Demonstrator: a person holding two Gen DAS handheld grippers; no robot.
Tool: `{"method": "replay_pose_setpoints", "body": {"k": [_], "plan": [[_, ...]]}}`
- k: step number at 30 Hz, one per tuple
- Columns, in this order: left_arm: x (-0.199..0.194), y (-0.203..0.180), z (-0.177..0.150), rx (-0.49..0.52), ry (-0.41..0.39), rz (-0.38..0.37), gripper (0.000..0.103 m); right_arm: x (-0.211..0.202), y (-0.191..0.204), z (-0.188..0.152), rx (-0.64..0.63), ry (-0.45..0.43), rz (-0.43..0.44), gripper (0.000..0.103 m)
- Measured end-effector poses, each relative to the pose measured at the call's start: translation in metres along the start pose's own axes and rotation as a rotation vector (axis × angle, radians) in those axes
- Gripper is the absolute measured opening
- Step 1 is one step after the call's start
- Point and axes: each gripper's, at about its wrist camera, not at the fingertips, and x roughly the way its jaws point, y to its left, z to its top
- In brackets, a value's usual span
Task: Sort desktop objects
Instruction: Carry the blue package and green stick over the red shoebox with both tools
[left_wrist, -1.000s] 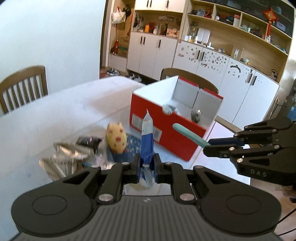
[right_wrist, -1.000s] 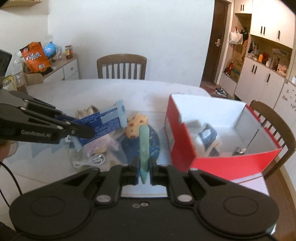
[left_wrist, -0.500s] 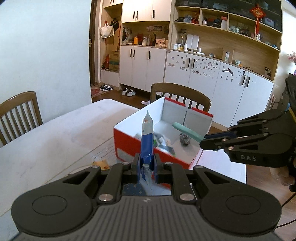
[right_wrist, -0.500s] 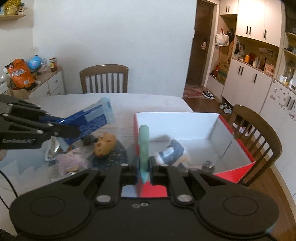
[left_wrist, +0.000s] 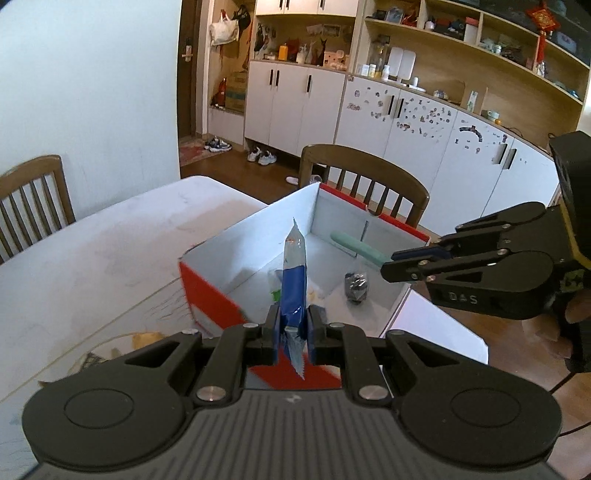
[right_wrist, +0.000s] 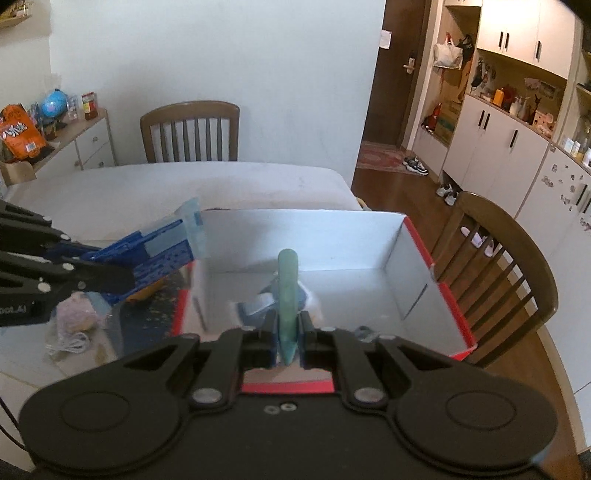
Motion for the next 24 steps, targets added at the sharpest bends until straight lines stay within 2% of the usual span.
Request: {"method": "replay_pose_setpoints", "body": {"k": [8,15,24], "plan": [[0.04,-0.019,0.018,-0.01,0.057,-0.009,0.012,0.02,-0.036,0.012,-0.039,0.035,0.014,0.009],[0.076,-0.029,0.035,-0.035,0.1,-0.024,0.012,0.042,-0.074,0.019,-0.003,0.061,0.046,0.009],[0.117,-0.034,0.044,-0.062,0.174,-0.031,0.012,0.074,-0.098,0.025,-0.008,0.119,0.058,0.009]]}}
